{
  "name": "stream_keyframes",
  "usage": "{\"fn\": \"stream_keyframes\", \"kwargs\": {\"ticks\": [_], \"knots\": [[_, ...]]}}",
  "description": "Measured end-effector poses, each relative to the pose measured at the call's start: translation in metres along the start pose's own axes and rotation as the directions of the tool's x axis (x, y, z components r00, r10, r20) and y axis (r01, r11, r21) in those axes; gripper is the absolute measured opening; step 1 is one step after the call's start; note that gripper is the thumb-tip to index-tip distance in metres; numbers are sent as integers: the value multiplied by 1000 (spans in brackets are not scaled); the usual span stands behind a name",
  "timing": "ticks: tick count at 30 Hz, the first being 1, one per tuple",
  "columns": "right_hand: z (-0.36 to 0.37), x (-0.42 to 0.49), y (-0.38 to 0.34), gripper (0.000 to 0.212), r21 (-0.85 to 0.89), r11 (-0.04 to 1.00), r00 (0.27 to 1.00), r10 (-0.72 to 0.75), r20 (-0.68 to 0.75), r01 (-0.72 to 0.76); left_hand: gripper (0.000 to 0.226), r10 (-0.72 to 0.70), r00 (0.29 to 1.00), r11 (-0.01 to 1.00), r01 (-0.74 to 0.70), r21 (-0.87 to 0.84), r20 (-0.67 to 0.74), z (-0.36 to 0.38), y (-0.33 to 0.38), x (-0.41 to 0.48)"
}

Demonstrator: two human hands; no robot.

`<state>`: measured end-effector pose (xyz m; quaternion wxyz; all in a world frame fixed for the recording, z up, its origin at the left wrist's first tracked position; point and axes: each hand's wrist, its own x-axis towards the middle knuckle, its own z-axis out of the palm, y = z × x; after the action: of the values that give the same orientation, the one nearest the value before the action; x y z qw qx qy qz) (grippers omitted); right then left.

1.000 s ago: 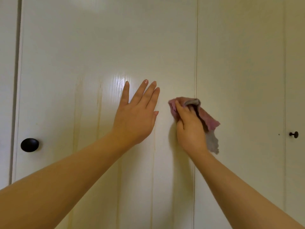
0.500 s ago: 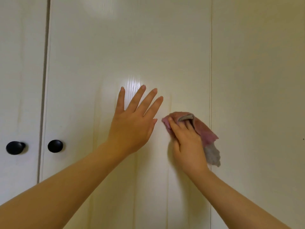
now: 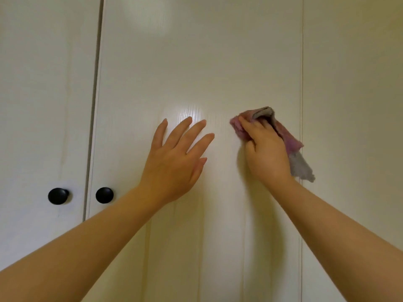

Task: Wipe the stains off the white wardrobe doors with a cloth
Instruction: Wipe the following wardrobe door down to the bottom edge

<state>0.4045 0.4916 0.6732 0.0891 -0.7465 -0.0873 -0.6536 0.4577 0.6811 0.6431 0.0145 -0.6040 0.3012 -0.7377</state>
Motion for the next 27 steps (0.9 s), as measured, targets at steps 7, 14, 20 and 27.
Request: {"fn": "stream_keyframes", "kwargs": {"ticks": [7, 14, 20, 27], "knots": [[20, -38, -18, 48, -17, 985, 985, -171, 35, 171, 40, -23, 995, 999, 26, -21, 99, -16, -25, -20], [43, -24, -53, 58, 30, 998, 998, -48, -49, 50, 49, -198, 970, 980, 191, 58, 140, -31, -57, -54], [33, 5, -46, 59, 96, 994, 997, -49, -59, 55, 63, -299, 931, 954, 288, 83, 210, -28, -66, -61], [33, -16, -48, 52, -45, 931, 931, -359, 69, 362, 66, -317, 913, 948, 298, 108, 257, -26, -66, -62]]}}
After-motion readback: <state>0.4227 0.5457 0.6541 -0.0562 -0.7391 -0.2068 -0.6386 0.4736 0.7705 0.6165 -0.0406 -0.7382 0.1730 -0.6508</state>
